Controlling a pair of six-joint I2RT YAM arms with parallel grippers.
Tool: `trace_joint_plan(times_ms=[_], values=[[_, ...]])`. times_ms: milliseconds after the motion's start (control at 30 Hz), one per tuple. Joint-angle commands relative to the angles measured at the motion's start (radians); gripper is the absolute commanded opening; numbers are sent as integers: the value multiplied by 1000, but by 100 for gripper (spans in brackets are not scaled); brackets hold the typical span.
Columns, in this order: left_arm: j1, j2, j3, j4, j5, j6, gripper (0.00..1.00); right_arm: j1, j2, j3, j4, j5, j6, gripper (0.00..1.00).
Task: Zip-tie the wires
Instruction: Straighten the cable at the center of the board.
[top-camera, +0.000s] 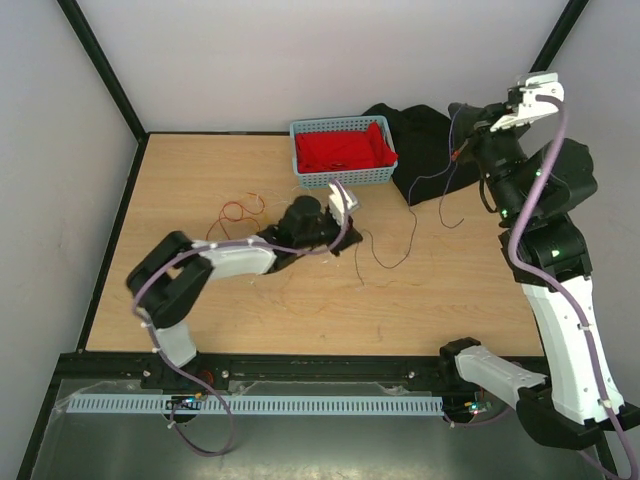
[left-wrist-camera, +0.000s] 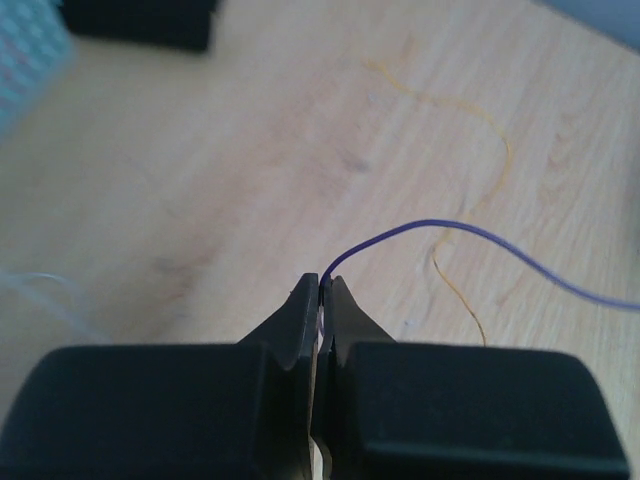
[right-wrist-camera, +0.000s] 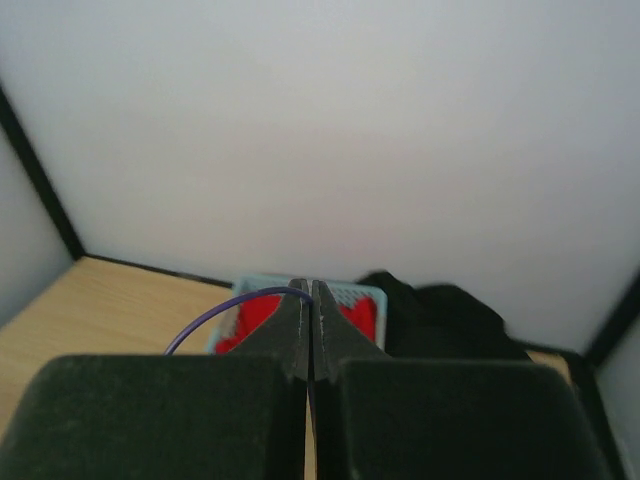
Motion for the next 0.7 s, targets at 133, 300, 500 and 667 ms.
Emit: trace_joint_plan(times_ms=[133,300,500,667], values=[[115,-339,25,-436,-71,117,0,-2,-58,-222,-101,213,-94,0],[138,-421,82,-842,-132,202,0,-2,-114,-428,-110,226,-69,0],[138,-480,38,-1029,-236,293,0,-1,-129,-540,-148,248,-37,0],[140,-479,15,-1062,-262,287,0,-1,-118,-598,-202,329,-46,0]])
